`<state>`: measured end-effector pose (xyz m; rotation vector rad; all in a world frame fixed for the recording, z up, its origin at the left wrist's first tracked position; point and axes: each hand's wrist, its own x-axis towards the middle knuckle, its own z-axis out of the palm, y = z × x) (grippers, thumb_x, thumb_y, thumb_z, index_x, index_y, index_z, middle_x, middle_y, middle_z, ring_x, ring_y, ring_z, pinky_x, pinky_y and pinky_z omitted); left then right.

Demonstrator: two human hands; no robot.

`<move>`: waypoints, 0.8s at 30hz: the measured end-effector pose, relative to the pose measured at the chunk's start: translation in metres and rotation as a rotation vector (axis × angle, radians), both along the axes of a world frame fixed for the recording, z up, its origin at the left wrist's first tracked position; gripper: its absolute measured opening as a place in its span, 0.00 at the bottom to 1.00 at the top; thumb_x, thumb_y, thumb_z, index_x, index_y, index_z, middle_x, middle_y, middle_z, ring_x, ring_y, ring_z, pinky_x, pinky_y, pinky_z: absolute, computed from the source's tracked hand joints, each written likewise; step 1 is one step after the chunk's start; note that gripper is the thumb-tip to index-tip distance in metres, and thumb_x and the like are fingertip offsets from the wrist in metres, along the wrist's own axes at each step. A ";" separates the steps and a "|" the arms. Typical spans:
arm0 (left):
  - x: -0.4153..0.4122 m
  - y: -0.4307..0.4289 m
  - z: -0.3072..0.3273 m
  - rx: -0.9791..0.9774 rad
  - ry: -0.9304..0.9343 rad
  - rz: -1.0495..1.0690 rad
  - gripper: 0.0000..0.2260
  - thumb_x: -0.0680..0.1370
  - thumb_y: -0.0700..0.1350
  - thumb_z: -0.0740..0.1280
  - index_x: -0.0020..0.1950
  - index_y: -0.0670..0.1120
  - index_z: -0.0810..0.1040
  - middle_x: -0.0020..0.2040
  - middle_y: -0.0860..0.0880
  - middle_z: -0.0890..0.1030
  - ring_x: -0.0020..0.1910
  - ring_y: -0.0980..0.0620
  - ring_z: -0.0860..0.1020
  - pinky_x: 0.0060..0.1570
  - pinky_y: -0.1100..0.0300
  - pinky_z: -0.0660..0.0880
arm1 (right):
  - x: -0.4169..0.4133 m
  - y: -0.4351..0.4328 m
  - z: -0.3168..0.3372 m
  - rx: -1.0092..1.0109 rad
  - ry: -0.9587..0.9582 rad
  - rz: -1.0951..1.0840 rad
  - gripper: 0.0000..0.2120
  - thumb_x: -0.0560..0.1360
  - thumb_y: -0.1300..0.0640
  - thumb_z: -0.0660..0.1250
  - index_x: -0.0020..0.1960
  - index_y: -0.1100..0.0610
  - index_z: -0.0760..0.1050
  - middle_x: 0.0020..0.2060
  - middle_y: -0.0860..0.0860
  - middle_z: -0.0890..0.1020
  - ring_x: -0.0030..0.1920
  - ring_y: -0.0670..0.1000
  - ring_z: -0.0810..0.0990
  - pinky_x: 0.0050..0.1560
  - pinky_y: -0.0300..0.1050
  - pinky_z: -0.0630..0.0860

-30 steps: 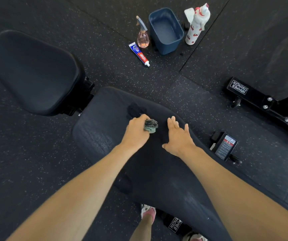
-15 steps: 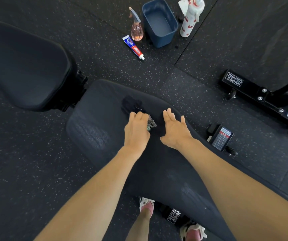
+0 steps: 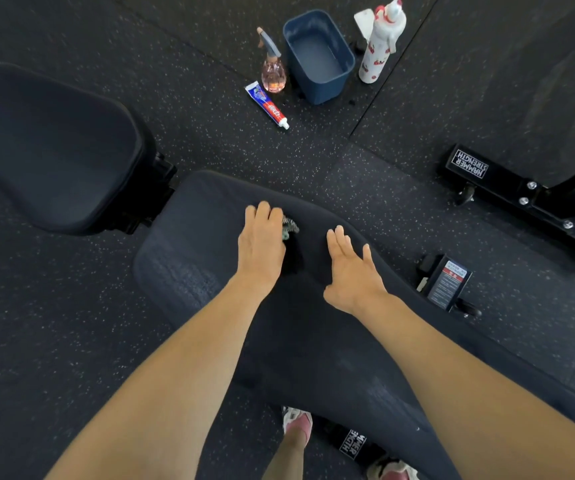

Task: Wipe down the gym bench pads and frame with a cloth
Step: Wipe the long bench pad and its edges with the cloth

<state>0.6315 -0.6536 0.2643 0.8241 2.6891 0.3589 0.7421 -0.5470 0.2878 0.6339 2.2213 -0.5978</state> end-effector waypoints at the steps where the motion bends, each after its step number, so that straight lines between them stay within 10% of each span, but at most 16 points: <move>1: -0.002 0.002 0.000 0.006 0.007 0.004 0.16 0.72 0.29 0.65 0.58 0.39 0.73 0.58 0.43 0.72 0.58 0.43 0.67 0.44 0.53 0.72 | 0.000 0.000 0.001 -0.009 -0.001 0.000 0.46 0.75 0.62 0.63 0.77 0.58 0.31 0.77 0.51 0.34 0.78 0.50 0.39 0.77 0.53 0.38; 7: -0.058 0.025 0.015 0.109 0.078 0.421 0.13 0.75 0.33 0.65 0.59 0.40 0.74 0.60 0.42 0.72 0.59 0.43 0.69 0.51 0.55 0.68 | 0.001 0.003 0.000 -0.018 -0.013 0.015 0.45 0.75 0.63 0.62 0.77 0.58 0.31 0.77 0.51 0.34 0.78 0.50 0.39 0.77 0.52 0.37; 24: 0.009 -0.008 0.012 0.039 -0.253 -0.247 0.19 0.74 0.31 0.63 0.62 0.44 0.76 0.56 0.47 0.75 0.56 0.48 0.68 0.53 0.51 0.73 | -0.004 0.009 0.004 -0.047 -0.027 0.018 0.45 0.73 0.64 0.61 0.78 0.57 0.33 0.77 0.51 0.34 0.78 0.49 0.47 0.76 0.51 0.36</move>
